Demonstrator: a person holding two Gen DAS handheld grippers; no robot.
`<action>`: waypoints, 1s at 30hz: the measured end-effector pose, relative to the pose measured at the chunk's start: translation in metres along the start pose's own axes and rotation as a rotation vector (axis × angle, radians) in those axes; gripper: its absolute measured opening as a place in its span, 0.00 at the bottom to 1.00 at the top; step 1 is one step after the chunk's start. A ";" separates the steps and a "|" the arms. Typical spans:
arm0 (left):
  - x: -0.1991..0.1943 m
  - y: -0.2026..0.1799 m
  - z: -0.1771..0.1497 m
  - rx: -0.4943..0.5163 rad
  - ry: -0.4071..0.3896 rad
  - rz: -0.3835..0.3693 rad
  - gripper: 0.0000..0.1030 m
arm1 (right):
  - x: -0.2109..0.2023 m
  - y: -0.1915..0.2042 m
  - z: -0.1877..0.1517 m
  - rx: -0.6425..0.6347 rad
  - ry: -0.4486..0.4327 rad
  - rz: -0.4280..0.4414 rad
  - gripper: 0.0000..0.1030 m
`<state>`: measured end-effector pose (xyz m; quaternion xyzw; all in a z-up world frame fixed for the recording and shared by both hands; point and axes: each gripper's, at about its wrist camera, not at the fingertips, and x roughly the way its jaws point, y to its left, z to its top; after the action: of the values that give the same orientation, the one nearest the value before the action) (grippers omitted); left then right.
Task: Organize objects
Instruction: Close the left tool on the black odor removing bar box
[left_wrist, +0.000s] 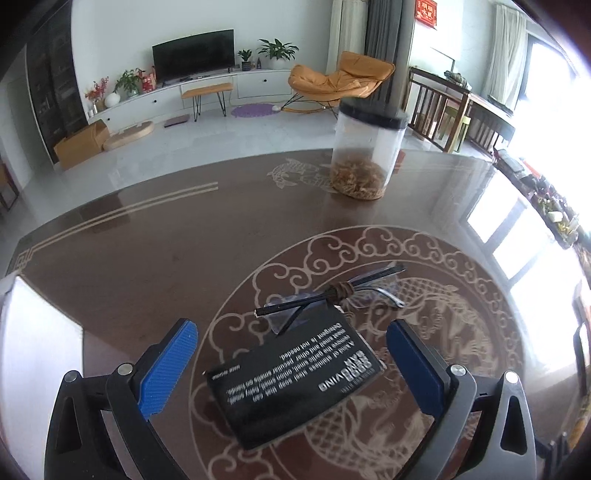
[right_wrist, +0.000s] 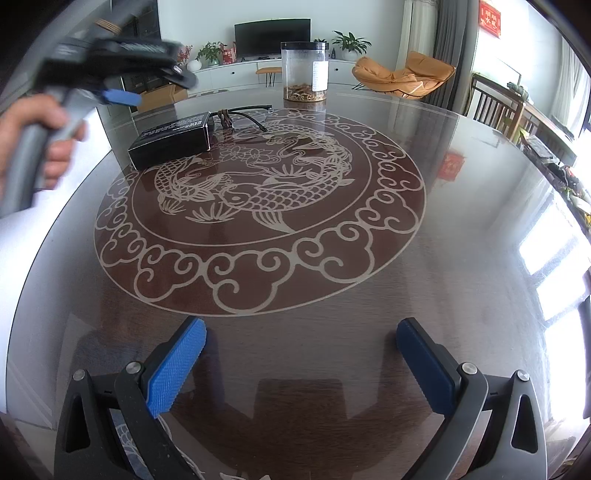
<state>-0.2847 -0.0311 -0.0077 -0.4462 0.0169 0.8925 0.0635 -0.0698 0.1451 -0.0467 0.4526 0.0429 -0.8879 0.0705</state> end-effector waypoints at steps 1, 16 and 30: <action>0.008 -0.001 -0.002 0.014 0.008 0.010 1.00 | 0.000 0.000 0.000 0.000 0.000 0.000 1.00; 0.006 0.014 -0.032 -0.064 0.155 -0.254 1.00 | 0.001 0.002 0.000 -0.005 0.000 0.004 1.00; -0.011 -0.005 -0.026 -0.112 0.083 -0.298 1.00 | 0.001 0.002 0.000 -0.005 0.000 0.005 1.00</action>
<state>-0.2569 -0.0295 -0.0142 -0.4830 -0.0965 0.8536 0.1697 -0.0701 0.1427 -0.0478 0.4523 0.0442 -0.8877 0.0738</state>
